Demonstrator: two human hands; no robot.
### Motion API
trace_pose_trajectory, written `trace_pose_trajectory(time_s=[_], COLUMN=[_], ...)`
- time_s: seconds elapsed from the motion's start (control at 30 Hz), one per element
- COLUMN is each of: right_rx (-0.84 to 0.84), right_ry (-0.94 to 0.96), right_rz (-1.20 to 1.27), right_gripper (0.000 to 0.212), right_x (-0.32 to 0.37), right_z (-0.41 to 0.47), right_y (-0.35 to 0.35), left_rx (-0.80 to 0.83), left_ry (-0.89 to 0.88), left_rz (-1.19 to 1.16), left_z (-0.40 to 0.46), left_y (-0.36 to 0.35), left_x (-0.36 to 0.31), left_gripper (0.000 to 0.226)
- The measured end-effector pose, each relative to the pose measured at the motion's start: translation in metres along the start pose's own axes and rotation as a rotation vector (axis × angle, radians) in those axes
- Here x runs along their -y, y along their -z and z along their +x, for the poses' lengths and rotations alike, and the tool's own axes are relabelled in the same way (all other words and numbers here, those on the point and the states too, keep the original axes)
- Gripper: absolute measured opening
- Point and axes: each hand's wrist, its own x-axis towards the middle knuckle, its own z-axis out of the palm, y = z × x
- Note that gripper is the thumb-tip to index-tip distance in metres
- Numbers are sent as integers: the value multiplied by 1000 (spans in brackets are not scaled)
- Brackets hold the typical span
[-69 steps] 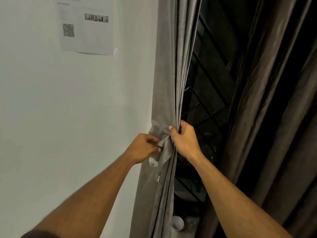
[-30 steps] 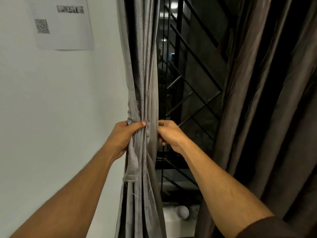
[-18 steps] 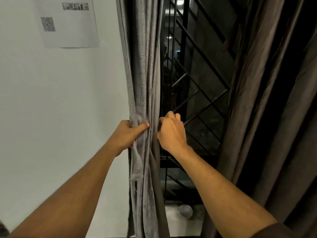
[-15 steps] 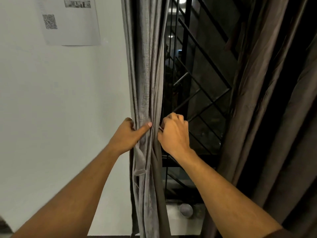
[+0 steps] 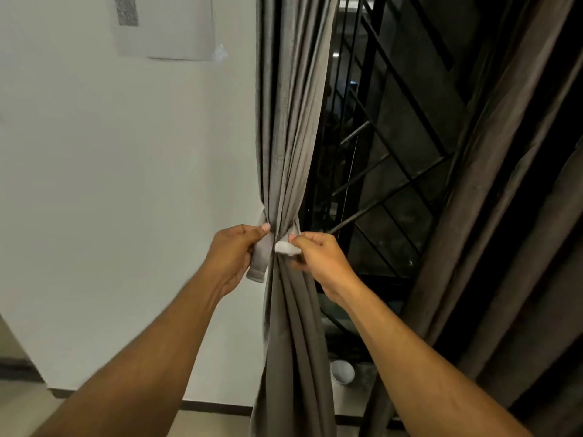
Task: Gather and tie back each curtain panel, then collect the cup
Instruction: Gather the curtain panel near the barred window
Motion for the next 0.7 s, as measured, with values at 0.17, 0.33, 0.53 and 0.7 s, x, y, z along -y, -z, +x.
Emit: trace_pose_trajectory(time_s=[0.17, 0.33, 0.53, 0.7], right_rx=[75, 67, 182, 195], right_ry=[228, 246, -16, -109], right_rz=[-466, -615, -39, 330], right_gripper=[30, 24, 29, 64], right_x=[1, -4, 0, 3], right_z=[0, -2, -4, -2], right_y=[-2, -7, -4, -1], left_rx=[137, 190, 135, 190], left_ry=[80, 47, -157, -294], left_rz=[-144, -20, 202, 433], left_z=[-6, -11, -18, -23], left_y=[3, -2, -15, -15], left_x=[-7, -13, -10, -9], left_gripper=[28, 23, 16, 21])
